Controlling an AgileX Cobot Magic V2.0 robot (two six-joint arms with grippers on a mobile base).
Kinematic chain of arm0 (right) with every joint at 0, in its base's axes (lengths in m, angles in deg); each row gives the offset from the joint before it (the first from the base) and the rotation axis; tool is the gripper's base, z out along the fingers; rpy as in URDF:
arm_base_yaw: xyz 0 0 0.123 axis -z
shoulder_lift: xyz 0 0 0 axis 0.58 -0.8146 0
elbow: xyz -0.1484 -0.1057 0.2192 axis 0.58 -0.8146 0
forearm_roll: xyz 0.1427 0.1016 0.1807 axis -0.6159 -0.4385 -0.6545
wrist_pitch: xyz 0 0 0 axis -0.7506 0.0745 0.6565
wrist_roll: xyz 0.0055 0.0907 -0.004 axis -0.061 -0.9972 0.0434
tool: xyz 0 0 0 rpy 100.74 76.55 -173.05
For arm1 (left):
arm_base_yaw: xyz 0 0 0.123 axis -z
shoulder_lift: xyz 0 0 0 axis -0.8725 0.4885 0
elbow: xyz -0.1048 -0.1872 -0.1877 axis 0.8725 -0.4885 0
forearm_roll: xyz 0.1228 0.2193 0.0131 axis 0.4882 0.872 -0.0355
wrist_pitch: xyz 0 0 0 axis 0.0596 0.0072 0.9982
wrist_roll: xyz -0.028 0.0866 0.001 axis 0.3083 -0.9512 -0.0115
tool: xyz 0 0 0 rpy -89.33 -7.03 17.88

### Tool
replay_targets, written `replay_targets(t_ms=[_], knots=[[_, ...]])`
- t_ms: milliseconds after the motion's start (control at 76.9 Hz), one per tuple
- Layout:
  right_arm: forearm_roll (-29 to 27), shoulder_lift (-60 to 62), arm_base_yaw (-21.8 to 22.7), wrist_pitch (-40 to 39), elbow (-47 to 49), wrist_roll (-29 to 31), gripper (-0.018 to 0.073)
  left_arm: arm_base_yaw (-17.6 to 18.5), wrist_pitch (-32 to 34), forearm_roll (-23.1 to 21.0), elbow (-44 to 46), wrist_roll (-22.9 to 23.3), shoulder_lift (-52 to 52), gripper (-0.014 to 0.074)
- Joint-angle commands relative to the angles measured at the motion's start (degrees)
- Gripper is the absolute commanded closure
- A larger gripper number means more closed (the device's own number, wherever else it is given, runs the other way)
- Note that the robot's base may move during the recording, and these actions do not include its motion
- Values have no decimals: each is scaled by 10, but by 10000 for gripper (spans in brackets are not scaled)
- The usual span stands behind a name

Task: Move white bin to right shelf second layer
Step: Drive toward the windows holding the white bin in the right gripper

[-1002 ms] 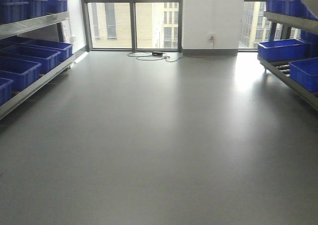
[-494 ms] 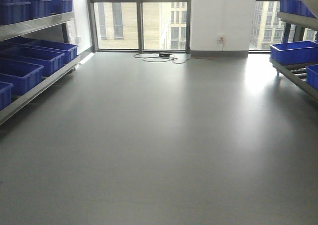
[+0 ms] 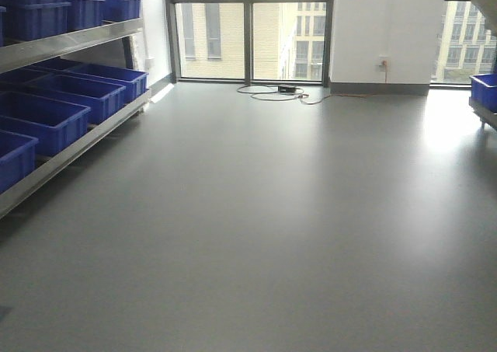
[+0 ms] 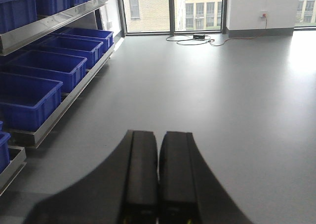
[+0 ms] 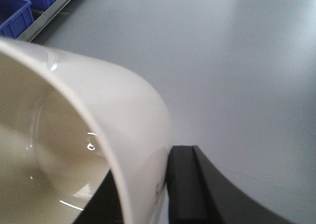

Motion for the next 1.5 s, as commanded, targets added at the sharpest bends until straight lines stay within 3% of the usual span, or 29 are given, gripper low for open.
replay_targets(t_ms=[0, 1483], knots=[[-1, -1, 4, -55, 18, 2, 504, 5, 49, 0, -21, 2, -8, 512], [-1, -1, 4, -55, 18, 2, 504, 5, 49, 0, -21, 2, -8, 512]])
